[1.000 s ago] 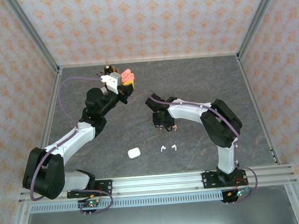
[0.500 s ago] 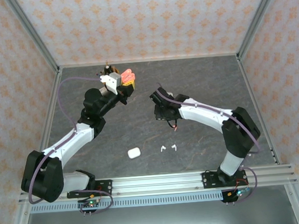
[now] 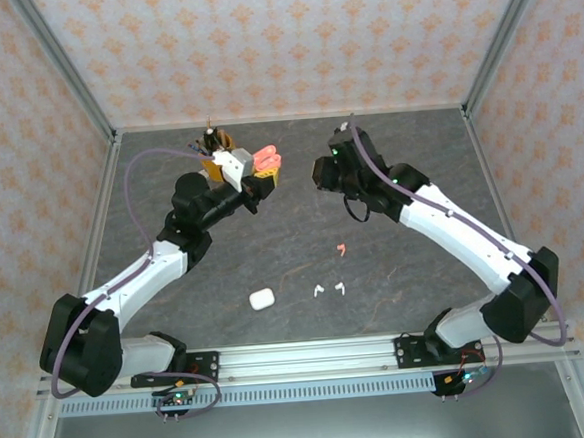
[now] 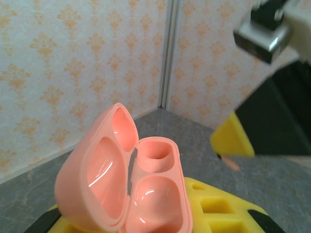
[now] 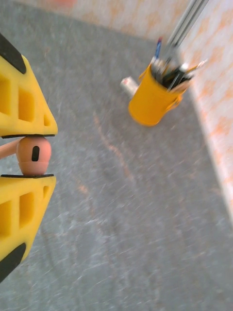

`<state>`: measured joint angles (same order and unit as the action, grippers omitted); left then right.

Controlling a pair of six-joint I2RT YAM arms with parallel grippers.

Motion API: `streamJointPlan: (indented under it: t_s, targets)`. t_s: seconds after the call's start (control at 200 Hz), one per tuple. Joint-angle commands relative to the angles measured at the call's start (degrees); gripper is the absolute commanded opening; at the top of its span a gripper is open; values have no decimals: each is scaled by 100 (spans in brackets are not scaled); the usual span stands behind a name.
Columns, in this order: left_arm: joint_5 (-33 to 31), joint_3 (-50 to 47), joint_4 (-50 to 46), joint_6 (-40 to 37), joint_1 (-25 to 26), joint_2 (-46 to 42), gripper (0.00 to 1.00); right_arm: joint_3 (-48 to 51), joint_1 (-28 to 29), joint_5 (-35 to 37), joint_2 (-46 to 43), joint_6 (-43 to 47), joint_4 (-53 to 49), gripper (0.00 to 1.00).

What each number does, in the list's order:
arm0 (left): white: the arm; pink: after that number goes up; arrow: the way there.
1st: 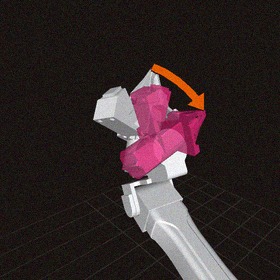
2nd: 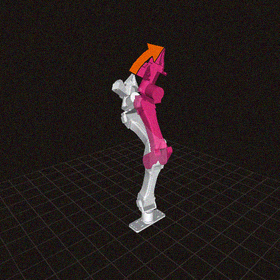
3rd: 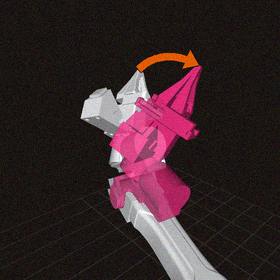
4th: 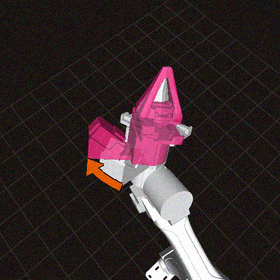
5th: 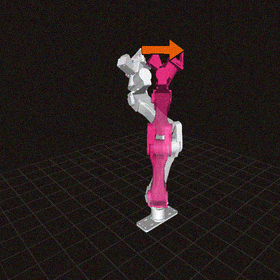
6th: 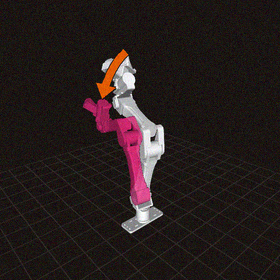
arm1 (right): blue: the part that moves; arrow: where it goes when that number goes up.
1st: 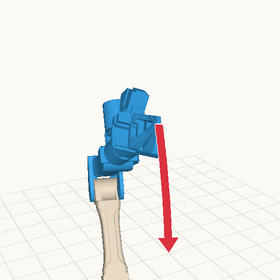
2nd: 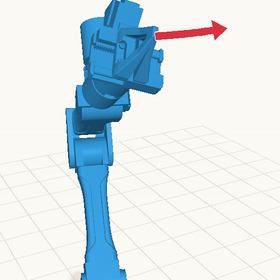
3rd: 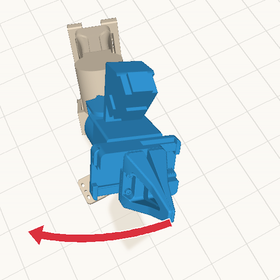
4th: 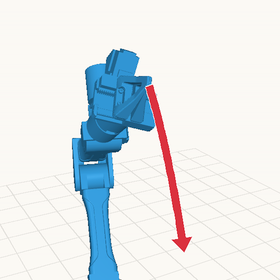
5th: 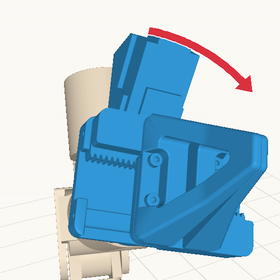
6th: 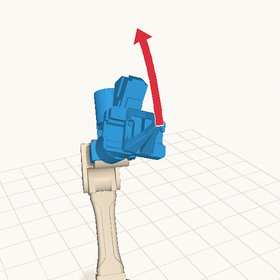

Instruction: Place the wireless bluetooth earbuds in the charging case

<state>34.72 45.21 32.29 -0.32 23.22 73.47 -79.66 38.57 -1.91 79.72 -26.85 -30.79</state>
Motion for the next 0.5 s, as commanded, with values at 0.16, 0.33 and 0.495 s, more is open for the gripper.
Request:
streamJointPlan:
  t_s: [0.16,0.33,0.495]
  targets:
    - [-100,441,-611,-749,245,-191,0,-207,-33,-378,-563,744,1009,22]
    - [-536,594,-709,-1066,428,-158,0,38,-33,-758,-776,956,1756,22]
    - [-745,784,-742,-1233,610,-7,0,406,-33,-1206,-935,1051,2624,22]
